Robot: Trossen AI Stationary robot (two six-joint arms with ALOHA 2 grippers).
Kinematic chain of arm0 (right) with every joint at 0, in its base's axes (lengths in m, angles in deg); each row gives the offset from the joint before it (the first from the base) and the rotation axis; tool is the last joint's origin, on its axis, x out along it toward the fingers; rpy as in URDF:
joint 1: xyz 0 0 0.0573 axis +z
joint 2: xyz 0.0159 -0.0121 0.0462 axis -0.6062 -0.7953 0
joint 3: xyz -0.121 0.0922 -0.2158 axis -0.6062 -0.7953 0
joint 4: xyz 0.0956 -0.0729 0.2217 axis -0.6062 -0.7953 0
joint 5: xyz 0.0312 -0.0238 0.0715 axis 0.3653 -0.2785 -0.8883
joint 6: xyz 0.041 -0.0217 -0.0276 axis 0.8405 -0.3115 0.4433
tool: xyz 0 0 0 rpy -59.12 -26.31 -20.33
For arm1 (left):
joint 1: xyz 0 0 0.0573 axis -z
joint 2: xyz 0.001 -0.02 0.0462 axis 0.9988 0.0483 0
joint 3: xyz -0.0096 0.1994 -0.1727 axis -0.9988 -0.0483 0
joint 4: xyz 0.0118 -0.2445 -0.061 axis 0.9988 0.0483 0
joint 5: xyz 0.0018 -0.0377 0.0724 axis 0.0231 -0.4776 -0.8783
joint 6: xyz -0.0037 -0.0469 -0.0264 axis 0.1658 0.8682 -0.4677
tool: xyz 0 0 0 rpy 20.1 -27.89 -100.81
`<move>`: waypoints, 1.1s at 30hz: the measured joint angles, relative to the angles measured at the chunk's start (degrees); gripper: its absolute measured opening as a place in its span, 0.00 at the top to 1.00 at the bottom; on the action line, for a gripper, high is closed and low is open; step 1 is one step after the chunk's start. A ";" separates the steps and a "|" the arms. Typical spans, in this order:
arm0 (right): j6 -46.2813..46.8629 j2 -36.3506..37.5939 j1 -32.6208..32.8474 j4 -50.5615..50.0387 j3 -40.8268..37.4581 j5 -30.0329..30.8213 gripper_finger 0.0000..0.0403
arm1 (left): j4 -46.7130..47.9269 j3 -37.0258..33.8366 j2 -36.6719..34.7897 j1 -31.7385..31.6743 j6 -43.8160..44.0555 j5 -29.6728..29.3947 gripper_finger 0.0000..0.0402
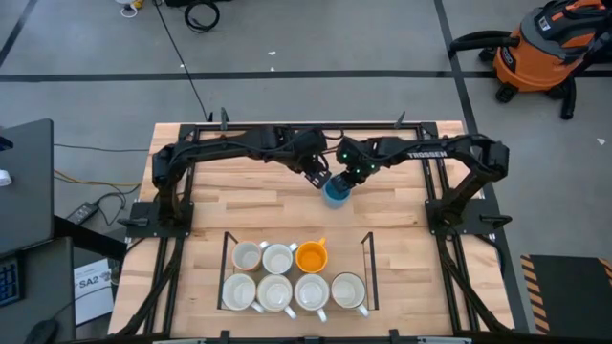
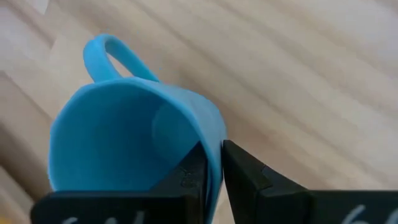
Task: Place coffee mugs
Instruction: Put the blue mug on the shelf
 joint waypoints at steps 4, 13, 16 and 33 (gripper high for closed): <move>1.49 -0.04 2.19 -0.07 -0.02 -0.14 0.87 | 0.00 0.00 0.00 0.34 -0.06 0.03 0.59; -0.93 -0.04 4.17 0.22 -0.02 2.45 0.85 | 0.04 0.00 0.00 1.10 -0.12 0.05 0.59; -0.99 -0.04 4.17 0.12 -0.02 2.36 0.84 | 0.04 0.00 0.00 1.33 -0.28 0.03 0.59; -6.53 1.36 2.82 1.03 -0.02 3.06 0.68 | 2.31 -0.02 -0.26 3.01 -3.28 3.41 0.59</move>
